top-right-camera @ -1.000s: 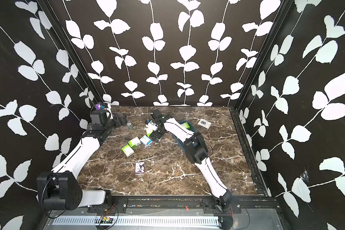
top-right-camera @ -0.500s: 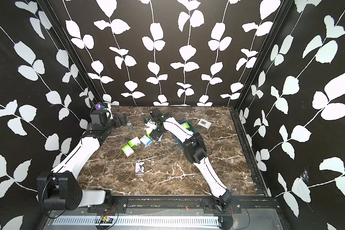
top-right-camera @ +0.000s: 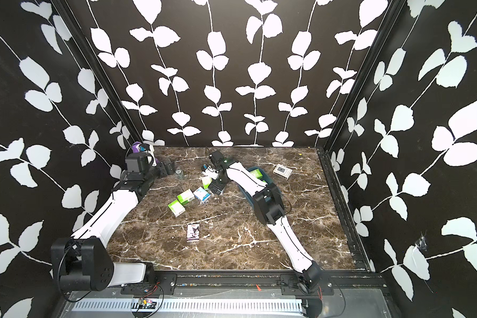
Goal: Put the pocket tissues into the storage box
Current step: Pick up the pocket tissues from the center of the board.
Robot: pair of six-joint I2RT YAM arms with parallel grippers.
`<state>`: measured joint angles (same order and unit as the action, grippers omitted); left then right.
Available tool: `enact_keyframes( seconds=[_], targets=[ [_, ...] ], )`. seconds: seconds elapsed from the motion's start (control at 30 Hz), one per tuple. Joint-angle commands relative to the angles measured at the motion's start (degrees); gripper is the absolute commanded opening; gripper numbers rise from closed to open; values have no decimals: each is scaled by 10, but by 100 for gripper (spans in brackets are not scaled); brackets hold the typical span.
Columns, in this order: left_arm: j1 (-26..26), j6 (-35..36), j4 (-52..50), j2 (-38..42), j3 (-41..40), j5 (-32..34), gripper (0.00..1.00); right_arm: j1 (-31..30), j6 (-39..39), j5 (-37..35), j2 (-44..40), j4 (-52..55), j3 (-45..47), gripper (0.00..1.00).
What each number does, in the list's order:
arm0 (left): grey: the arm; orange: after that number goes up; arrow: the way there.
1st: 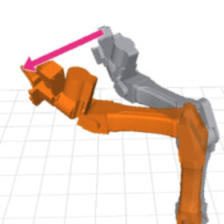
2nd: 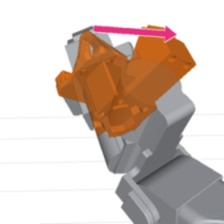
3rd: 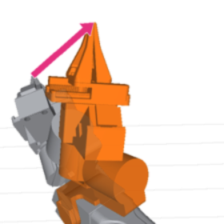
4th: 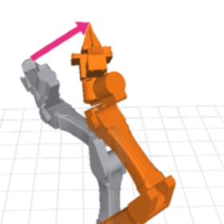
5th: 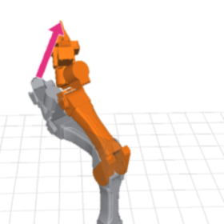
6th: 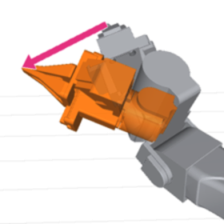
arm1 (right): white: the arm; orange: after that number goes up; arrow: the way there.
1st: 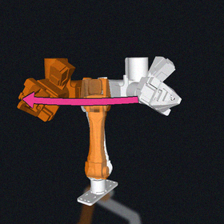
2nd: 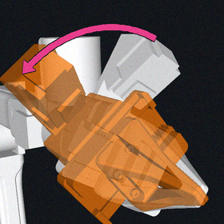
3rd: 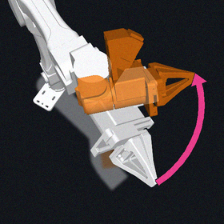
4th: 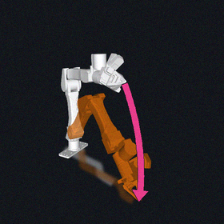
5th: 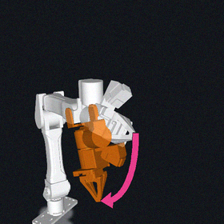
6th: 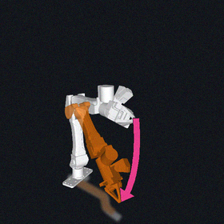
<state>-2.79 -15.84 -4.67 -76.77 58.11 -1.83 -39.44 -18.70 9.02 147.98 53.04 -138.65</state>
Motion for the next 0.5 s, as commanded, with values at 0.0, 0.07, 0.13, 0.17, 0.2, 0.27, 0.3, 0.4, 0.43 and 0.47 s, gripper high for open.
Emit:
enact_keyframes(
  seconds=[0.0, 0.07, 0.13, 0.17, 0.2, 0.27, 0.3, 0.4, 0.43, 0.47],
  targets=[
    [2, 10, -10, 24, -1, 7, 99, 4, 0, 17, 8, 8, -29, 99],
    [3, 10, -11, 25, -1, 8, 99, 5, 1, 21, 11, 9, -28, 99],
    [2, 10, -11, 25, 0, 9, 99, 6, 1, 25, 11, 12, -26, 97],
    [3, 10, -11, 25, 0, 9, 99, 7, 2, 27, 11, 13, -25, 96],
    [2, 10, -11, 25, 1, 9, 99, 6, 2, 31, 11, 16, -25, 93],
    [2, 10, -12, 25, 3, 8, 99, 6, 5, 41, 10, 21, -26, 87],
    [2, 11, -12, 25, 3, 8, 99, 6, 7, 43, 11, 24, -27, 86],
    [3, 11, -12, 25, 4, 7, 99, 7, 5, 38, 14, 30, -27, 86],
    [2, 11, -13, 25, 4, 7, 99, 7, 3, 37, 15, 33, -26, 85],
    [2, 11, -13, 26, 6, 7, 99, 7, 3, 37, 15, 35, -25, 85]
  ],
)
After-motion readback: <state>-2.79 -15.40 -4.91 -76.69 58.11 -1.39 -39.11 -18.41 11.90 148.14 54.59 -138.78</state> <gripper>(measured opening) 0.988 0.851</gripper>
